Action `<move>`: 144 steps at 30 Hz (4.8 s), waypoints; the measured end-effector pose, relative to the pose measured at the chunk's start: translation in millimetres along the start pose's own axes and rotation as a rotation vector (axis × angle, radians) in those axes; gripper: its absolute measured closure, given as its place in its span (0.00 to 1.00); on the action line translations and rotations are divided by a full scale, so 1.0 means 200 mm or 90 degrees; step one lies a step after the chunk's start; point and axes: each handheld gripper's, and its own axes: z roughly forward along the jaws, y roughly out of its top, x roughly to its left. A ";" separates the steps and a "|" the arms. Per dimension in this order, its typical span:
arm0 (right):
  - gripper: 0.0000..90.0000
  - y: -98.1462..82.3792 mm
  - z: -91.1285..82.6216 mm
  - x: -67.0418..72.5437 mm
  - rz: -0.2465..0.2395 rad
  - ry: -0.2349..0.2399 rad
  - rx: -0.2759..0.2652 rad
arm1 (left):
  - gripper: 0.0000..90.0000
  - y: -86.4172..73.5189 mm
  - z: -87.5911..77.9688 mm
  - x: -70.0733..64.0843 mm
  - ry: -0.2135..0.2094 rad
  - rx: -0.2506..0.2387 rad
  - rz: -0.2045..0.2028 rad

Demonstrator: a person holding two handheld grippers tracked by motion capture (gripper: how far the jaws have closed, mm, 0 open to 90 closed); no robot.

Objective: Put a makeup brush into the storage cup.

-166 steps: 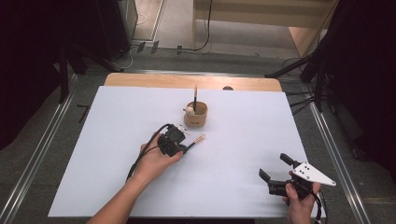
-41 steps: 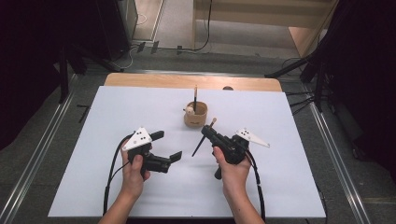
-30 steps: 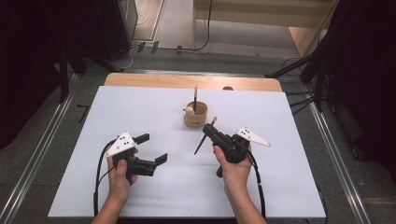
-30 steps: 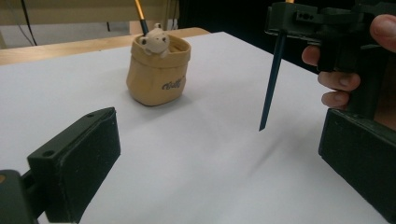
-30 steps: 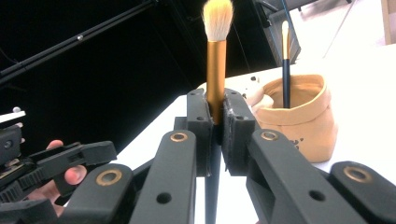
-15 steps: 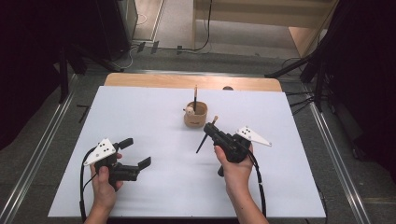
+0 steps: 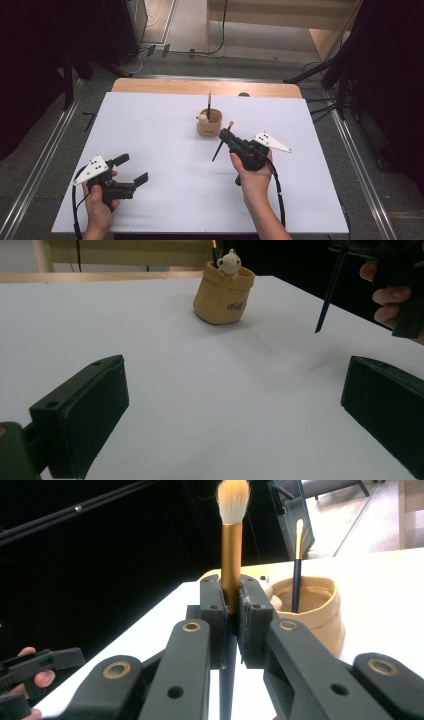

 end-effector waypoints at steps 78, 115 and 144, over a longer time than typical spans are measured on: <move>0.94 0.31 0.19 -0.08 -0.200 -0.061 -0.066 | 0.00 -0.06 -0.17 0.10 0.029 -0.047 0.002; 0.94 0.30 0.39 -0.15 -0.205 -0.067 -0.044 | 0.00 -0.07 -0.17 0.12 0.033 -0.055 -0.005; 0.94 0.09 0.51 -0.25 -0.212 -0.104 0.053 | 0.00 -0.07 -0.16 0.11 0.026 -0.045 -0.002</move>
